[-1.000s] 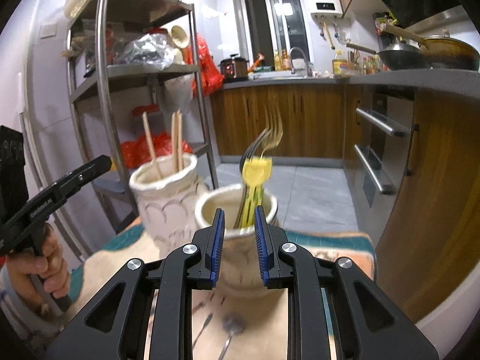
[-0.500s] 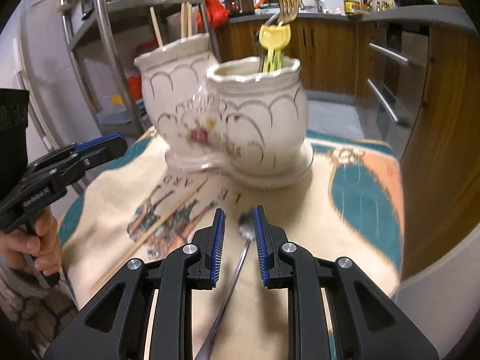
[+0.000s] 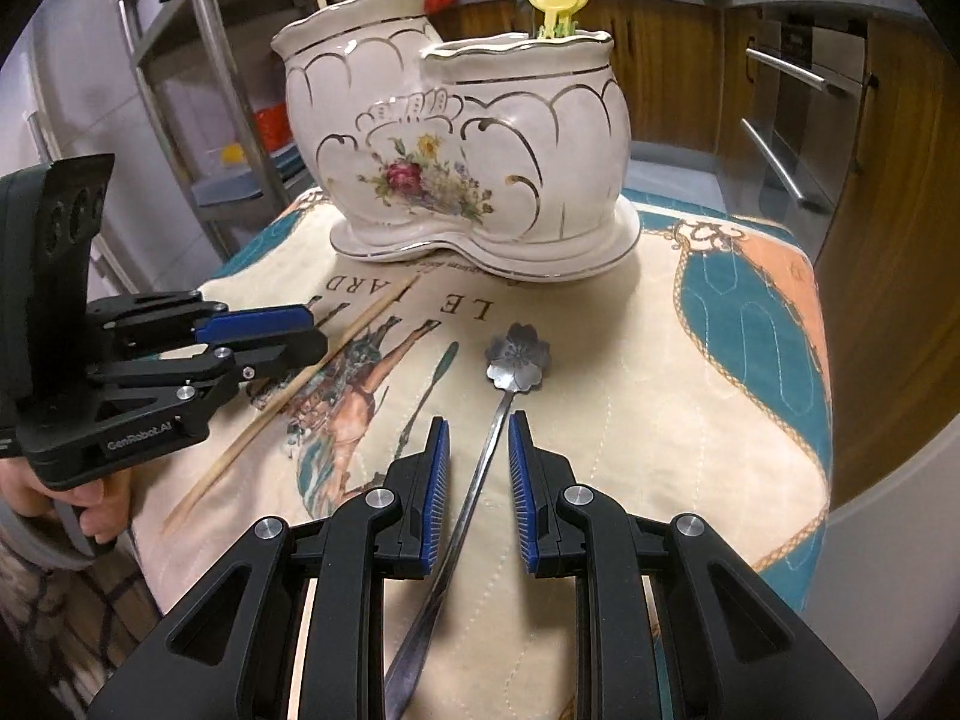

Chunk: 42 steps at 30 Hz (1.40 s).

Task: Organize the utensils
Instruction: 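Withdraw both open tools back over the table, then grasp the last chopstick with the left tool while the right tool grasps the silver spoon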

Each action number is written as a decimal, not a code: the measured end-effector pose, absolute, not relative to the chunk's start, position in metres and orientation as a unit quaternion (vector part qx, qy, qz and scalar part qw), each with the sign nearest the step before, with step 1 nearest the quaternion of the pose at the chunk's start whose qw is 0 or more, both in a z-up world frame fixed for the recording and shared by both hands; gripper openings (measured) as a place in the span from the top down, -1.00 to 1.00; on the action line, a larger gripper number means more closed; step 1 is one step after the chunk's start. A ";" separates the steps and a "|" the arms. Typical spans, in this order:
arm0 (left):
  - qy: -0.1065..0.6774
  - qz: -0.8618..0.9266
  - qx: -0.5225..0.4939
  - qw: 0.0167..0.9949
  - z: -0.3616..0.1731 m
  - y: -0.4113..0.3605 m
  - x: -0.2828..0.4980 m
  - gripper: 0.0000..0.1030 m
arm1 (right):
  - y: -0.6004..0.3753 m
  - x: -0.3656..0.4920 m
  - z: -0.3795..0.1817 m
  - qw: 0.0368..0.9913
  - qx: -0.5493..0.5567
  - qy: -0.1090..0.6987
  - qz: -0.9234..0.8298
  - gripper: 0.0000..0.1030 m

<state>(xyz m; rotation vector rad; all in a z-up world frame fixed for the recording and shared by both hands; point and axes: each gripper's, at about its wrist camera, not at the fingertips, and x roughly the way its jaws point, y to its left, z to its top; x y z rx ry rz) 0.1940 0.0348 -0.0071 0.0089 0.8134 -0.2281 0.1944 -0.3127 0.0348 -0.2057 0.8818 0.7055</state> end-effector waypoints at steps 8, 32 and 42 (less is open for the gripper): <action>0.401 -0.109 0.010 0.910 -0.008 0.029 0.197 0.61 | -0.311 0.196 0.033 0.837 -0.100 0.424 0.330 0.58; 0.411 -0.082 0.070 0.905 -0.014 0.004 0.189 0.81 | -0.297 0.188 0.033 0.819 -0.180 0.444 0.314 0.71; 0.467 -0.101 0.088 0.874 -0.007 0.024 0.188 0.88 | -0.294 0.200 0.042 0.736 -0.261 0.527 0.334 0.89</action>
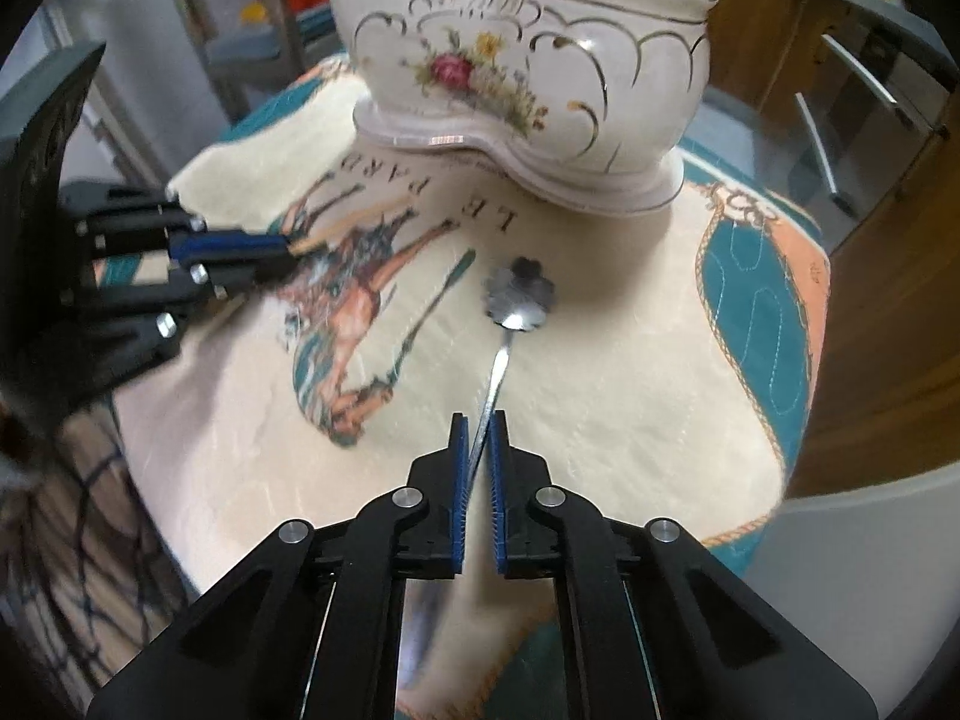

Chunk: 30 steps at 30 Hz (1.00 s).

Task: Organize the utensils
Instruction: 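Grasp the last chopstick with the left tool while the right tool grasps the silver spoon, then lower the chopstick and silver spoon into the holder cups and open both tools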

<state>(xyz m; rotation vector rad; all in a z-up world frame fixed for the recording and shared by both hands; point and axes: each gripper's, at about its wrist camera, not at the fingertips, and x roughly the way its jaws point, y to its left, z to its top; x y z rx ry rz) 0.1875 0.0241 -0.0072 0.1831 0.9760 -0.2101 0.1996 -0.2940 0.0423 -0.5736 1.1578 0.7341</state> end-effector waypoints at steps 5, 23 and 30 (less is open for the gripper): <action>0.502 -0.114 0.093 0.852 -0.005 0.039 0.191 0.88 | -0.295 0.203 0.042 0.689 -0.313 0.565 0.329 0.90; 0.582 -0.110 0.145 0.792 -0.001 0.013 0.224 0.89 | -0.272 0.204 0.042 0.660 -0.363 0.577 0.315 0.92; 0.494 -0.128 0.081 0.856 0.031 0.024 0.200 0.89 | -0.290 0.203 0.069 0.715 -0.293 0.528 0.352 0.92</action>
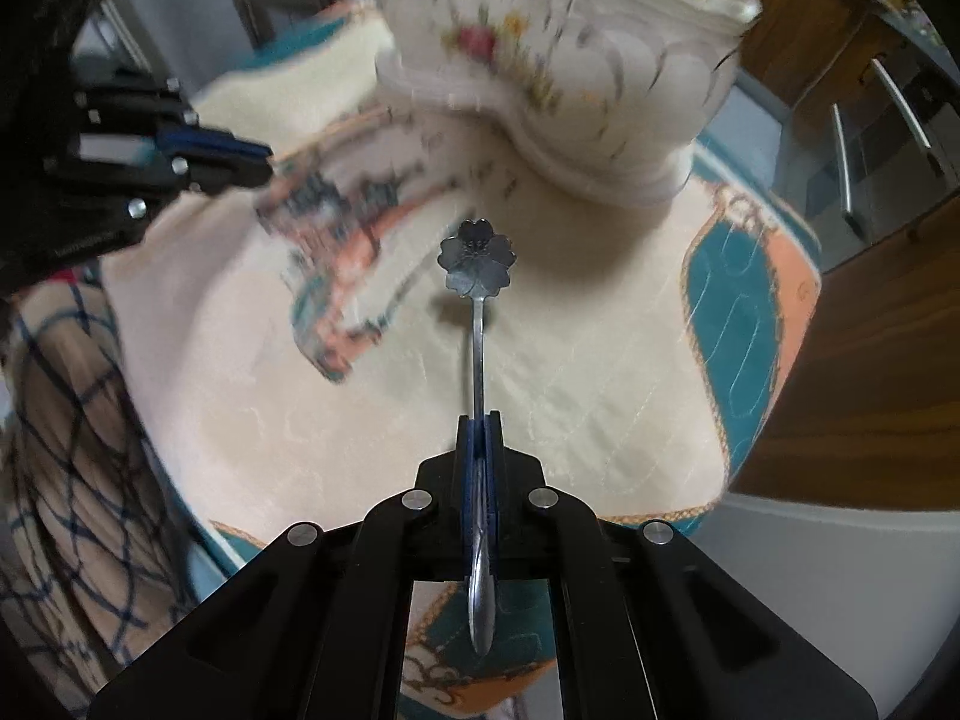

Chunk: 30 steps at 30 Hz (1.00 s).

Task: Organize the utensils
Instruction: 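Lower the chopstick and silver spoon into the holder cups and open both tools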

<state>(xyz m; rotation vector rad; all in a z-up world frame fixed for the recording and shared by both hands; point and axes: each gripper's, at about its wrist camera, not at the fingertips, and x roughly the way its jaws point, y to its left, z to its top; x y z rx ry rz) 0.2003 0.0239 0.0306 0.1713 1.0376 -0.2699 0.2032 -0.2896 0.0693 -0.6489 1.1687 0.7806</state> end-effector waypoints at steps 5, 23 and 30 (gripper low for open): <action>0.410 -0.151 0.035 0.899 0.070 0.032 0.177 0.89 | -0.302 0.195 0.101 0.766 -0.222 0.460 0.389 0.92; 0.194 -0.131 -0.056 0.971 0.134 0.058 0.186 0.89 | -0.313 0.216 0.153 0.865 -0.007 0.269 0.423 0.92; 0.130 -0.129 -0.093 0.979 0.159 0.073 0.206 0.89 | -0.314 0.240 0.159 0.879 0.042 0.217 0.422 0.92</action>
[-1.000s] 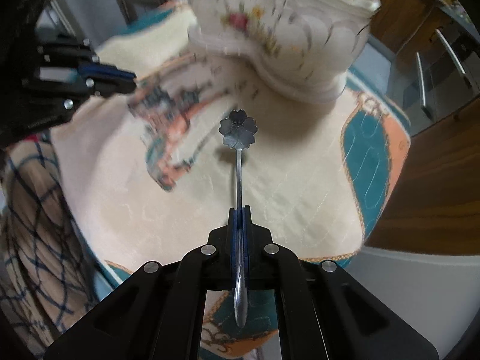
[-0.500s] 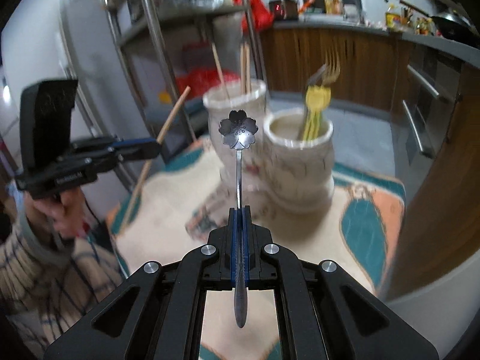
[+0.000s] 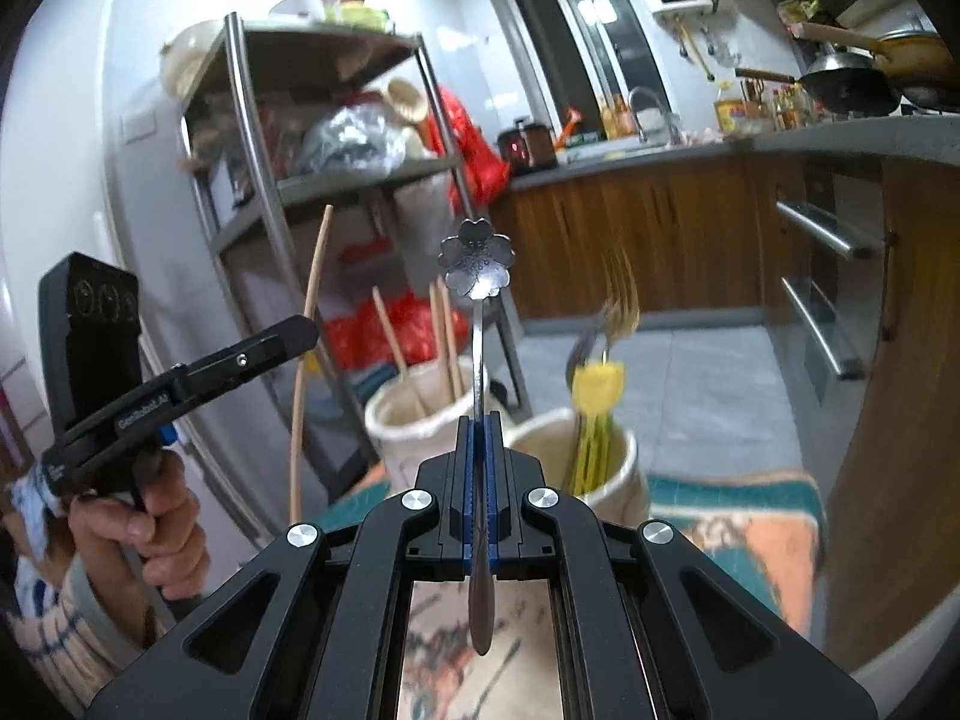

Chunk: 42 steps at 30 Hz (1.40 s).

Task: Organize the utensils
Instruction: 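Lower the chopstick and silver spoon into the holder cups and open both tools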

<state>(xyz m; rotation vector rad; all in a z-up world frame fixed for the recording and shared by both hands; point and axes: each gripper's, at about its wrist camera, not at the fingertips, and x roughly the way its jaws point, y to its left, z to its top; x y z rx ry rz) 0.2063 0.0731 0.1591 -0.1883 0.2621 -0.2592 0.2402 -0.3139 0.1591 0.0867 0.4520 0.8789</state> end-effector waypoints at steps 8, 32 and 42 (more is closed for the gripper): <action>0.067 -0.109 -0.106 0.986 0.179 0.082 0.225 0.89 | -0.305 0.257 0.169 0.892 0.050 0.172 0.415 0.92; 0.038 -0.046 -0.072 0.996 0.129 0.051 0.244 0.89 | -0.287 0.268 0.138 0.917 0.000 0.172 0.359 0.92; 0.097 -0.034 -0.047 0.994 0.110 0.049 0.247 0.89 | -0.283 0.274 0.120 0.913 -0.016 0.220 0.343 0.92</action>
